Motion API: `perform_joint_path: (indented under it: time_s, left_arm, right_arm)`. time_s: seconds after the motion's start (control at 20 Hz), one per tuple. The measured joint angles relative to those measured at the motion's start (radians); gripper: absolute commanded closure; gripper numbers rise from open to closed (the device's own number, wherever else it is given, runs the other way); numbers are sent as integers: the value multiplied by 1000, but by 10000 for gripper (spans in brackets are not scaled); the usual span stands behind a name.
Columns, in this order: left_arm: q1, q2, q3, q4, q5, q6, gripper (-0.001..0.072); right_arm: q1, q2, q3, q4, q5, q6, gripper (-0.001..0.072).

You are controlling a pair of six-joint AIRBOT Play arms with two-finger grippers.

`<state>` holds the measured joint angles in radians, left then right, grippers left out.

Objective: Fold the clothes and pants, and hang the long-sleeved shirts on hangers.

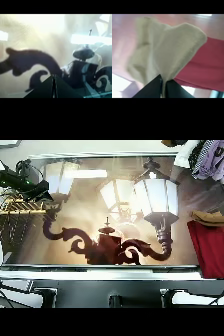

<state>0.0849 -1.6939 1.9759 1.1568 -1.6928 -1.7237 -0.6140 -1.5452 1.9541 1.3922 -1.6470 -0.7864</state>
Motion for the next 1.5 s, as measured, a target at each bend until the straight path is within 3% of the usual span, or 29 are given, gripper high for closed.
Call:
perform_joint_path:
  time_s: [0.25,0.7,1.3,1.35,1.4,1.5]
  left_arm:
    - [0,0,0,0,-21,5,693]
    - [0,0,0,0,-35,6,693]
    - [0,0,0,0,-36,7,693]
    - [0,0,0,0,-36,7,694]
    - [0,0,0,0,-36,7,693]
    - [0,0,0,0,-36,7,664]
  right_arm:
    - [0,16,-154,-103,-90,-99,686]
    - [0,89,-419,-253,-129,-223,686]
    - [0,135,-702,-397,-27,-266,681]
    - [0,135,-714,-404,-18,-265,639]
    - [0,135,-725,-410,-11,-265,534]
    - [0,135,-745,-426,-10,-261,234]
